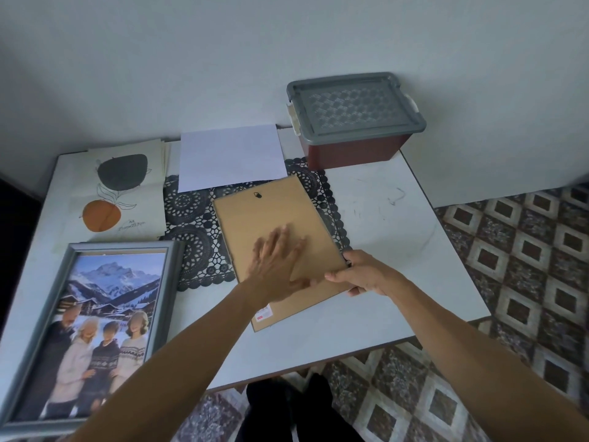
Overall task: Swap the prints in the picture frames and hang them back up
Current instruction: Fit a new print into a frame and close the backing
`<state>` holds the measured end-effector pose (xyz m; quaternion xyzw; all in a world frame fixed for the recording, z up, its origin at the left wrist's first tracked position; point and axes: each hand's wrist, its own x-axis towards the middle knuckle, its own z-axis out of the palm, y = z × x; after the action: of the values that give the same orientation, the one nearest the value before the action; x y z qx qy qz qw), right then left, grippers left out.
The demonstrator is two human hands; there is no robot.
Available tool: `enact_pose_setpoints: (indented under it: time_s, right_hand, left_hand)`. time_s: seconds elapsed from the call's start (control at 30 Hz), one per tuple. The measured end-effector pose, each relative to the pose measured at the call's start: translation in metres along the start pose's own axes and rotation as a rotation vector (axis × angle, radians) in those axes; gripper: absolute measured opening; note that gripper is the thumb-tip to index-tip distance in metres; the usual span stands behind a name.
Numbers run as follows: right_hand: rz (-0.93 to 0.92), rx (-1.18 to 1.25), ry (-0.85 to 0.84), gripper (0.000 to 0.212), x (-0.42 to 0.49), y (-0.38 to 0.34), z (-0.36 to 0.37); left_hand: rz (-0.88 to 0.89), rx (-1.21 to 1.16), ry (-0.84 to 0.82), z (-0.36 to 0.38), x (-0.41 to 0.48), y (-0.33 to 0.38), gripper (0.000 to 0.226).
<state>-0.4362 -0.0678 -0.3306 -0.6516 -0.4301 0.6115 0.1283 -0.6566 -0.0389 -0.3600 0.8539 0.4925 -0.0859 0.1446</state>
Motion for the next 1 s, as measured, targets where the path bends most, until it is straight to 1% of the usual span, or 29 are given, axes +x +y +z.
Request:
enact_pose_setpoints:
  time_s: [0.1, 0.17, 0.23, 0.3, 0.37, 0.4, 0.47, 0.53, 0.63, 0.9, 1.0]
  right_hand:
    - [0.010, 0.011, 0.017, 0.022, 0.000, 0.002, 0.000]
    - [0.025, 0.061, 0.032, 0.025, 0.001, 0.004, -0.001]
    - [0.033, 0.144, 0.042, 0.030, 0.003, 0.005, 0.000]
    - [0.021, 0.270, 0.042, 0.036, 0.003, 0.008, 0.001]
    - [0.000, 0.408, -0.011, 0.041, -0.001, 0.012, 0.003]
    - [-0.013, 0.435, -0.048, 0.044, -0.003, 0.013, 0.004]
    - [-0.042, 0.390, -0.086, 0.050, -0.004, 0.013, 0.006]
    - [-0.063, 0.349, -0.067, 0.053, -0.003, 0.016, 0.007]
    - [-0.080, 0.362, -0.041, 0.050, -0.002, 0.020, 0.007]
    - [-0.102, 0.320, -0.009, 0.042, -0.002, 0.020, 0.004]
    - [-0.108, 0.412, 0.053, 0.040, -0.002, 0.022, 0.005]
  left_hand:
    - [-0.005, 0.020, 0.006, 0.000, -0.001, 0.002, 0.097]
    - [-0.023, 0.004, 0.053, 0.000, -0.006, 0.005, 0.096]
    - [-0.047, -0.042, 0.111, 0.003, -0.015, 0.008, 0.098]
    - [-0.056, -0.073, 0.131, 0.007, -0.023, 0.011, 0.103]
    - [-0.062, -0.081, 0.122, 0.009, -0.027, 0.014, 0.103]
    - [-0.067, -0.082, 0.119, 0.009, -0.027, 0.016, 0.101]
    - [-0.076, -0.077, 0.107, 0.008, -0.026, 0.016, 0.099]
    - [-0.081, -0.079, 0.096, 0.010, -0.025, 0.016, 0.100]
    - [-0.085, -0.048, 0.110, 0.014, -0.023, 0.016, 0.099]
    - [-0.105, -0.057, 0.105, 0.011, -0.020, 0.023, 0.099]
    - [-0.141, -0.102, 0.128, 0.011, -0.020, 0.026, 0.098]
